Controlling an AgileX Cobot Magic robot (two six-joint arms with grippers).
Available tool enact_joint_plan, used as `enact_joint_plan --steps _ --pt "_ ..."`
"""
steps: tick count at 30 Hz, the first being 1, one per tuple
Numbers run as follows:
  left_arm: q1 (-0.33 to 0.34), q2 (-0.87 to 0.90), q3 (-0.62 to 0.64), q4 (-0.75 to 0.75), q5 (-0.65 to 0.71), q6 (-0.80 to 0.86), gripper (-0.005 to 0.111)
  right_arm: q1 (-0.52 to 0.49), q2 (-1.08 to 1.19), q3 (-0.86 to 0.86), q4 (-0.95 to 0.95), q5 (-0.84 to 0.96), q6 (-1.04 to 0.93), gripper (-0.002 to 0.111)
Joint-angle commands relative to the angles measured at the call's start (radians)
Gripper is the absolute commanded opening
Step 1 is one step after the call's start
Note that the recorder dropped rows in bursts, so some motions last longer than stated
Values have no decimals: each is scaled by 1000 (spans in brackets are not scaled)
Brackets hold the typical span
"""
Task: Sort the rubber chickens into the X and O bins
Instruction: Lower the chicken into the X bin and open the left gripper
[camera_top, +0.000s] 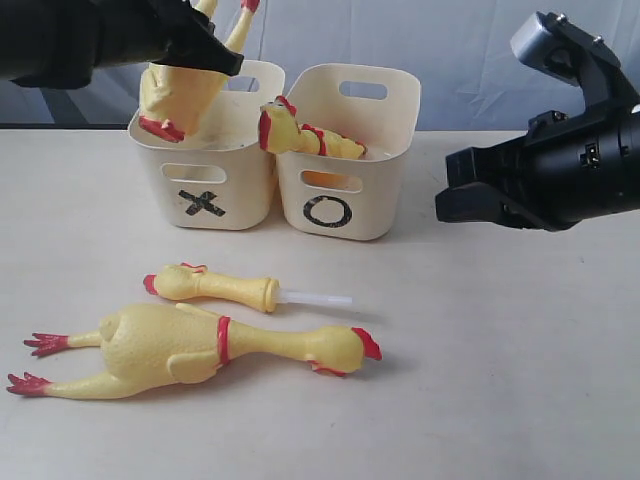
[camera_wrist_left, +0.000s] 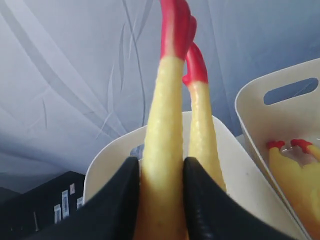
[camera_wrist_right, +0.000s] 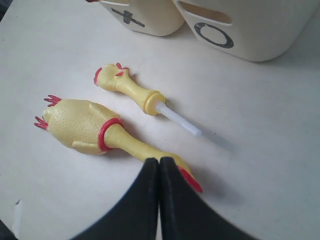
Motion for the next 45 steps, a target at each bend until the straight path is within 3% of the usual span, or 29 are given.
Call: enact_joint_plan --steps 1,9,12,15,19,29,35,38,45 --pt "5 69 -82 89 3 -8 0 -3 -6 1 12 -7 -6 -1" --pt "6 195 -123 144 -21 -8 1 -3 -6 1 20 -3 -25 -1" --pt "6 199 -123 144 -59 -8 17 -3 -6 1 20 2 -25 -1" --pt "6 199 -123 131 -66 -8 41 -3 -6 1 20 -1 -25 -1" --pt "6 199 -123 96 -86 -8 52 -3 -6 1 20 -1 -25 -1" --pt "6 182 -123 -52 -156 6 53 -3 -6 1 20 -1 -25 -1" --pt "6 96 -123 -215 -148 189 53 -3 -6 1 20 1 -25 -1" --pt "6 31 -123 -402 -177 341 53 -3 -6 1 20 6 -25 -1" --pt "6 -113 7 -402 -202 498 53 -3 -6 1 20 9 -25 -1"
